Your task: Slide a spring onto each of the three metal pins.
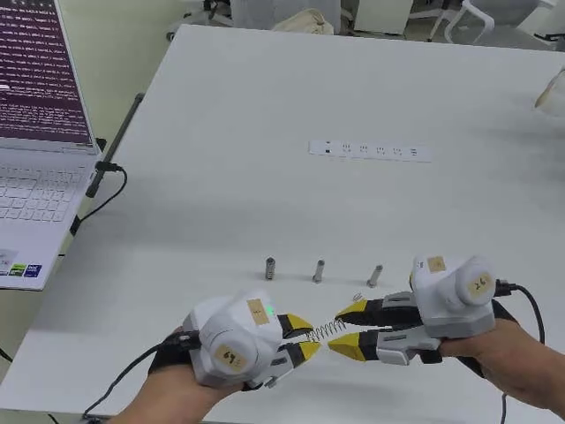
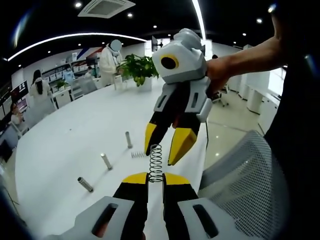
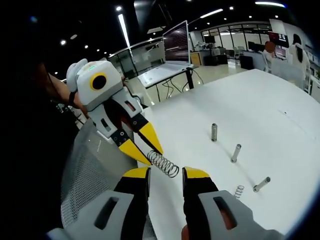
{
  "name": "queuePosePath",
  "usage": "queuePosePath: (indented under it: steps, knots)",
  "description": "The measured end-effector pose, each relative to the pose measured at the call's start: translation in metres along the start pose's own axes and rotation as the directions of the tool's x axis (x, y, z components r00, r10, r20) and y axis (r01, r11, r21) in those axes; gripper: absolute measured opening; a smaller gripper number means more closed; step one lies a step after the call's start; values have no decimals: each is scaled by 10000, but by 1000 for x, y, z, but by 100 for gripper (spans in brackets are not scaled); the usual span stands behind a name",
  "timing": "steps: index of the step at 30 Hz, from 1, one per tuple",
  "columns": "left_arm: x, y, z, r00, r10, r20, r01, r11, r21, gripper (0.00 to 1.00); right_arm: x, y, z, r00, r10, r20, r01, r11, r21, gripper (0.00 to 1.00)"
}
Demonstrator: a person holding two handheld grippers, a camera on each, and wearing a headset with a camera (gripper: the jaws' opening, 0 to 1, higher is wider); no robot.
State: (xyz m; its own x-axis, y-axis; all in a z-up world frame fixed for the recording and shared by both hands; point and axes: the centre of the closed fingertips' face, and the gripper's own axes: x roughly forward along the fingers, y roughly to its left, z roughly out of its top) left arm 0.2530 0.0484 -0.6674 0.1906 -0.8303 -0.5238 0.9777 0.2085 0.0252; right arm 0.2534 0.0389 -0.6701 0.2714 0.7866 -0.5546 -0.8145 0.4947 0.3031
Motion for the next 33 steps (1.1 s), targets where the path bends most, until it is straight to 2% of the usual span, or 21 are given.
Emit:
queuePosePath:
  steps: [7, 21, 33]
  knots:
    - [0, -6, 0, 9995, -291, -78, 294, 9990, 330, 3, -1, 3, -1, 9991, 430, 5, -430, 9991, 26, 15]
    - [5, -11, -6, 9971, -644, -408, 676, 9943, 824, 3, -4, 11, -5, 9962, 858, -165, -860, 9962, -98, 12]
    - [13, -11, -4, 9965, -721, -414, 758, 9924, 967, 3, -3, 15, 1, 9927, 924, -772, -992, 9911, -883, 10]
